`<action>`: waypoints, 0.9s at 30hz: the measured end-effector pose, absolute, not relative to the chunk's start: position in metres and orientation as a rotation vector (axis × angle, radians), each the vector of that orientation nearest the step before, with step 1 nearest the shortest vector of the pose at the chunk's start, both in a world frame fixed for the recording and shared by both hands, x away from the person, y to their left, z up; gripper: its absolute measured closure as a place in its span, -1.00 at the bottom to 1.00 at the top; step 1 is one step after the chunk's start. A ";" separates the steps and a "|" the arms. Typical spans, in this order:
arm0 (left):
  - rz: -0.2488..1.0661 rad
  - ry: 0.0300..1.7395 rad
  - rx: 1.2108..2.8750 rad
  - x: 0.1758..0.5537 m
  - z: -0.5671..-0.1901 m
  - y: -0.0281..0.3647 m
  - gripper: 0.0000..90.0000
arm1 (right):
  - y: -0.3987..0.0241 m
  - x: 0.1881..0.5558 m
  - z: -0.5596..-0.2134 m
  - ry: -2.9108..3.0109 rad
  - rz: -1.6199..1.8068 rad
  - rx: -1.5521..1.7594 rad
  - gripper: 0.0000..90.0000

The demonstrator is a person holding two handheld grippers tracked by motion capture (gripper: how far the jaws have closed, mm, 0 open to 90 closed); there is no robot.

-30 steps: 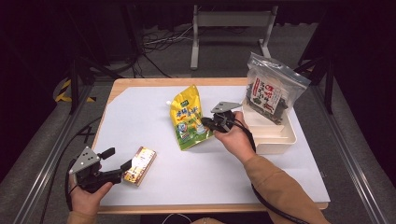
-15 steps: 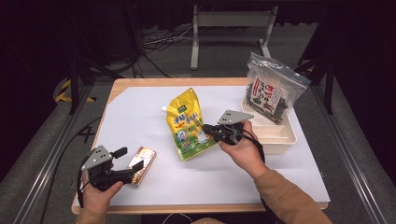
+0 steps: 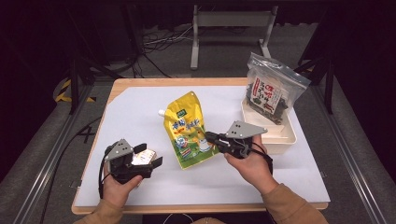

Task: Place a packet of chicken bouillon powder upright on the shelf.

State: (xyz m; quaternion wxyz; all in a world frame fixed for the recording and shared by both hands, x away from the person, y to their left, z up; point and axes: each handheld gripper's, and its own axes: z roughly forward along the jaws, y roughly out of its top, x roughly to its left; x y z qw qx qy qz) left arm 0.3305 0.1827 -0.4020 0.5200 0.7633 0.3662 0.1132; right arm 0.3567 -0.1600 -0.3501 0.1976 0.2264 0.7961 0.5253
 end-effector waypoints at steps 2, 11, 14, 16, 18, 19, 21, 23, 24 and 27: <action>0.256 0.865 1.836 0.333 -0.402 0.177 -0.62 | -0.161 0.352 -0.349 2.221 1.479 0.624 0.94; 0.226 0.839 1.849 0.345 -0.407 0.157 -0.53 | -0.160 0.339 -0.348 2.209 1.502 0.594 0.94; 0.190 0.830 1.833 0.347 -0.408 0.151 -0.51 | -0.160 0.336 -0.348 2.199 1.508 0.582 0.94; 0.182 0.821 1.837 0.348 -0.410 0.147 -0.51 | -0.159 0.334 -0.348 2.194 1.517 0.578 0.94; 0.149 0.805 1.840 0.349 -0.412 0.142 -0.51 | -0.158 0.333 -0.349 2.192 1.516 0.574 0.94; 0.131 0.803 1.835 0.349 -0.414 0.140 -0.51 | -0.158 0.333 -0.349 2.195 1.516 0.574 0.94; 0.091 0.775 1.838 0.350 -0.415 0.137 -0.50 | -0.158 0.332 -0.350 2.193 1.517 0.571 0.94; 0.104 0.754 1.850 0.349 -0.416 0.134 -0.44 | -0.158 0.332 -0.352 2.188 1.519 0.570 0.94; 0.115 0.755 1.851 0.349 -0.416 0.133 -0.47 | -0.158 0.332 -0.353 2.187 1.523 0.575 0.94; 0.130 0.749 1.832 0.350 -0.417 0.134 -0.45 | -0.158 0.332 -0.356 2.179 1.529 0.581 0.94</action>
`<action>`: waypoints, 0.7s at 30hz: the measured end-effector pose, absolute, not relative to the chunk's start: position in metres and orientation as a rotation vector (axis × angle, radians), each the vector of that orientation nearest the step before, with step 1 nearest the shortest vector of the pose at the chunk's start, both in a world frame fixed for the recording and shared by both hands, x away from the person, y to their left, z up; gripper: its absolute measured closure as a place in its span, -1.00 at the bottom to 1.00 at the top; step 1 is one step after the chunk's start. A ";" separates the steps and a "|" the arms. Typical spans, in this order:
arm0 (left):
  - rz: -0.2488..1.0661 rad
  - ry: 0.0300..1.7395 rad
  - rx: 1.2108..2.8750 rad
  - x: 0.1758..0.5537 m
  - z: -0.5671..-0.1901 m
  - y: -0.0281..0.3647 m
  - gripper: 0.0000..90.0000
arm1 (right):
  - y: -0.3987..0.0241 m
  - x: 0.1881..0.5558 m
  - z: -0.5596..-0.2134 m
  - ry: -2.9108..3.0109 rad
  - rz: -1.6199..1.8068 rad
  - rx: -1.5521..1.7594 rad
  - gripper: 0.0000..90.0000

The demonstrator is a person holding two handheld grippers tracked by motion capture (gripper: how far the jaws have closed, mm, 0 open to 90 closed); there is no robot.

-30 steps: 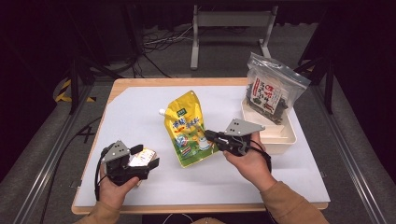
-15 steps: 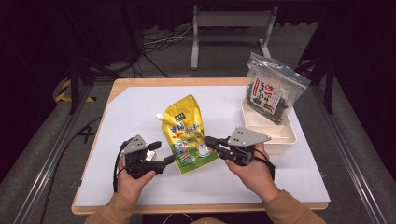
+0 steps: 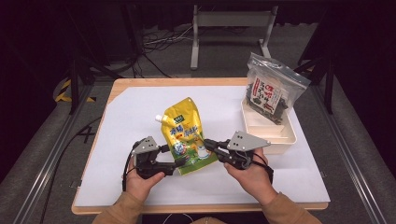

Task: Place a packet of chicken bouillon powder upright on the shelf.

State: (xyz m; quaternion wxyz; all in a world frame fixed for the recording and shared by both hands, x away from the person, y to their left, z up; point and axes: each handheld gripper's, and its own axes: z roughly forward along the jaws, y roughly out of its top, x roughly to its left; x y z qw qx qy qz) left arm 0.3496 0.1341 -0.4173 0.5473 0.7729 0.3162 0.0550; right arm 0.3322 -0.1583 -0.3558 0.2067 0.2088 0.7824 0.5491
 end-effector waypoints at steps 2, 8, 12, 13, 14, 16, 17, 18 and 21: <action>0.091 0.750 1.823 0.352 -0.419 0.137 -0.32 | -0.159 0.332 -0.356 2.167 1.542 0.587 0.93; 0.032 0.763 1.774 0.357 -0.423 0.147 -0.06 | -0.159 0.332 -0.361 2.159 1.569 0.592 0.93; 0.063 0.767 1.757 0.356 -0.420 0.154 0.39 | -0.158 0.332 -0.365 2.155 1.563 0.606 0.93; 0.089 0.763 1.771 0.355 -0.419 0.154 0.41 | -0.158 0.333 -0.367 2.163 1.561 0.609 0.93; 0.089 0.763 1.771 0.355 -0.419 0.154 0.45 | -0.158 0.333 -0.367 2.163 1.561 0.609 0.93; 0.109 0.769 1.789 0.353 -0.418 0.152 0.52 | -0.157 0.333 -0.370 2.164 1.561 0.605 0.92; 0.117 0.770 1.796 0.353 -0.418 0.152 0.56 | -0.156 0.333 -0.371 2.167 1.557 0.602 0.92; 0.128 0.774 1.801 0.353 -0.417 0.152 0.59 | -0.156 0.333 -0.371 2.172 1.553 0.599 0.92; 0.149 0.785 1.807 0.351 -0.415 0.154 0.72 | -0.154 0.332 -0.374 2.175 1.543 0.577 0.91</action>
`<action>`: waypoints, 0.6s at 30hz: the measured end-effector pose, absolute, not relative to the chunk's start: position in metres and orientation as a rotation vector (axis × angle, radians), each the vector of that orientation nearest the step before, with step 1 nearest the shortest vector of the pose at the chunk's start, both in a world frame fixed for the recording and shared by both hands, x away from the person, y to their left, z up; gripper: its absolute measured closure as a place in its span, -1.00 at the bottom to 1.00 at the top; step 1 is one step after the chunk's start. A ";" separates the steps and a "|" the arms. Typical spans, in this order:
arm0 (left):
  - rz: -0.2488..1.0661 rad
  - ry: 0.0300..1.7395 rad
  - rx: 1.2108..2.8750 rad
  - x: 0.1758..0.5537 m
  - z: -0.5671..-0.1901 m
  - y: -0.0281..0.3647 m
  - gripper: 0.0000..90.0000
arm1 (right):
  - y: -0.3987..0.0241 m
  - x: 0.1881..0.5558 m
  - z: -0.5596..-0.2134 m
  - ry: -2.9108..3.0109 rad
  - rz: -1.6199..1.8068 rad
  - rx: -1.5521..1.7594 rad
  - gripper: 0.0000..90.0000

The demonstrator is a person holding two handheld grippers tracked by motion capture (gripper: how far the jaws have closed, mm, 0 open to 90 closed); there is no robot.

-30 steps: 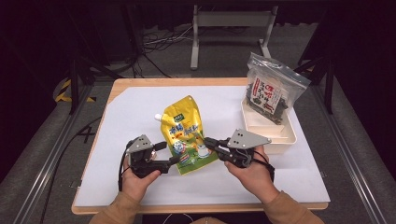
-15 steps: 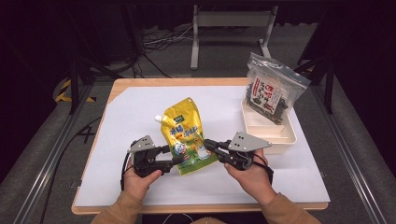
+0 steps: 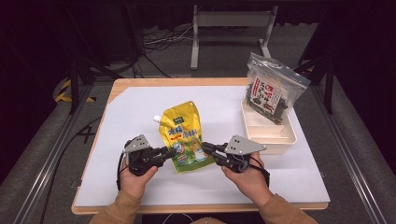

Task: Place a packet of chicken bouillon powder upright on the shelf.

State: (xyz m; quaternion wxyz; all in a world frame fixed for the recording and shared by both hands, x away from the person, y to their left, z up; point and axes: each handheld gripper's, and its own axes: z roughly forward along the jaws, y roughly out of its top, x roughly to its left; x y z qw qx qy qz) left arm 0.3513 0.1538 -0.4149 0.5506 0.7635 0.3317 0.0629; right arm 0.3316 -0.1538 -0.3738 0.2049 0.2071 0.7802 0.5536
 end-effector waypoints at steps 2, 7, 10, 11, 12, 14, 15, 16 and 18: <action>0.173 0.795 1.811 0.350 -0.413 0.156 0.80 | -0.152 0.331 -0.376 2.179 1.544 0.571 0.91; 0.242 0.785 1.828 0.345 -0.404 0.159 0.86 | -0.151 0.332 -0.383 2.208 1.509 0.571 0.90; 0.269 0.768 1.832 0.343 -0.401 0.159 0.87 | -0.153 0.333 -0.384 2.215 1.498 0.578 0.91; 0.284 0.759 1.838 0.343 -0.399 0.159 0.87 | -0.153 0.333 -0.385 2.221 1.490 0.578 0.91; 0.287 0.758 1.837 0.341 -0.398 0.159 0.88 | -0.154 0.333 -0.386 2.227 1.480 0.582 0.91; 0.322 0.743 1.848 0.338 -0.394 0.159 0.89 | -0.156 0.334 -0.390 2.243 1.461 0.592 0.91; 0.336 0.742 1.850 0.337 -0.393 0.158 0.90 | -0.156 0.334 -0.391 2.250 1.460 0.594 0.92; 0.347 0.737 1.858 0.336 -0.392 0.157 0.90 | -0.156 0.335 -0.392 2.254 1.455 0.594 0.92; 0.370 0.721 1.864 0.334 -0.389 0.157 0.90 | -0.156 0.335 -0.394 2.259 1.445 0.594 0.92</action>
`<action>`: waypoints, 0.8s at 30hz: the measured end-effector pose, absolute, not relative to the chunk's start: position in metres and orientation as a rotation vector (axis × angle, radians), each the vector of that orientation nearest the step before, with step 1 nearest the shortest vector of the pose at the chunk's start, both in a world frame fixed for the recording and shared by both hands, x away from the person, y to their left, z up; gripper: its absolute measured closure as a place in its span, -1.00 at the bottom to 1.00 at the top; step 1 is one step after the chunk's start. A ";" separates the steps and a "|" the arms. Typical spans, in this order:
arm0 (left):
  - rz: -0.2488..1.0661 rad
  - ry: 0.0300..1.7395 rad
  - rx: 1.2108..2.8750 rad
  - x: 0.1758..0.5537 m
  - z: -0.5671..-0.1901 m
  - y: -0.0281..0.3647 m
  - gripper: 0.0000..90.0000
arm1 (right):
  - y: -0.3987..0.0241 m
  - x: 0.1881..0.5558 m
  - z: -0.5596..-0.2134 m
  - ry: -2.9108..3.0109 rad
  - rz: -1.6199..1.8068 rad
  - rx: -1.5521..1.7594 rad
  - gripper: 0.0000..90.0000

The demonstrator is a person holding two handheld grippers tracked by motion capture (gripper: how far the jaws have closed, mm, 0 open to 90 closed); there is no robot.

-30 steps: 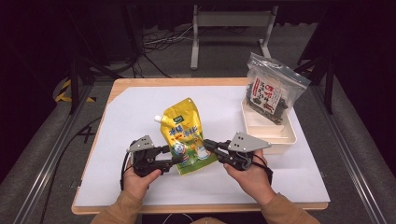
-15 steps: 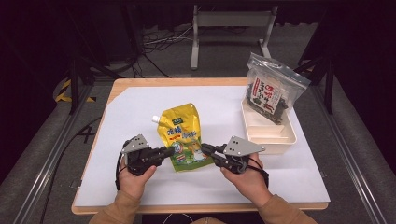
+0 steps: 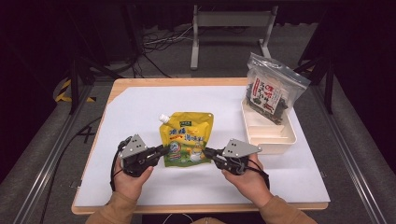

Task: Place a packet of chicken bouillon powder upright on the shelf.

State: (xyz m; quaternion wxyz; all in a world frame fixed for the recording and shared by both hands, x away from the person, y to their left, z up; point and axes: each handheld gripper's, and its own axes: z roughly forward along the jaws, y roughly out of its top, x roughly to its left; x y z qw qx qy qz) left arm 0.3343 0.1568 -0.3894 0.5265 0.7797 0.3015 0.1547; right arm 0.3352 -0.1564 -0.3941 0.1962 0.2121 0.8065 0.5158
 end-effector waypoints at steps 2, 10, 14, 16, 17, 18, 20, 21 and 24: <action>0.369 0.712 1.870 0.333 -0.388 0.157 0.91 | -0.157 0.336 -0.395 2.267 1.439 0.599 0.93; 0.412 0.649 1.892 0.323 -0.378 0.154 0.92 | -0.160 0.337 -0.399 2.269 1.431 0.598 0.93; 0.408 0.632 1.884 0.321 -0.376 0.154 0.92 | -0.161 0.338 -0.399 2.261 1.450 0.594 0.88; 0.416 0.618 1.882 0.319 -0.374 0.155 0.92 | -0.162 0.338 -0.398 2.262 1.470 0.598 0.82; 0.419 0.593 1.884 0.316 -0.372 0.153 0.92 | -0.163 0.339 -0.398 2.269 1.471 0.595 0.76; 0.419 0.593 1.884 0.316 -0.372 0.153 0.92 | -0.163 0.339 -0.398 2.269 1.471 0.595 0.76; 0.425 0.570 1.887 0.314 -0.370 0.152 0.92 | -0.164 0.340 -0.397 2.266 1.495 0.601 0.56; 0.430 0.559 1.888 0.313 -0.369 0.151 0.92 | -0.164 0.341 -0.397 2.265 1.515 0.604 0.44; 0.426 0.532 1.889 0.310 -0.367 0.149 0.92 | -0.165 0.345 -0.393 2.263 1.572 0.616 0.00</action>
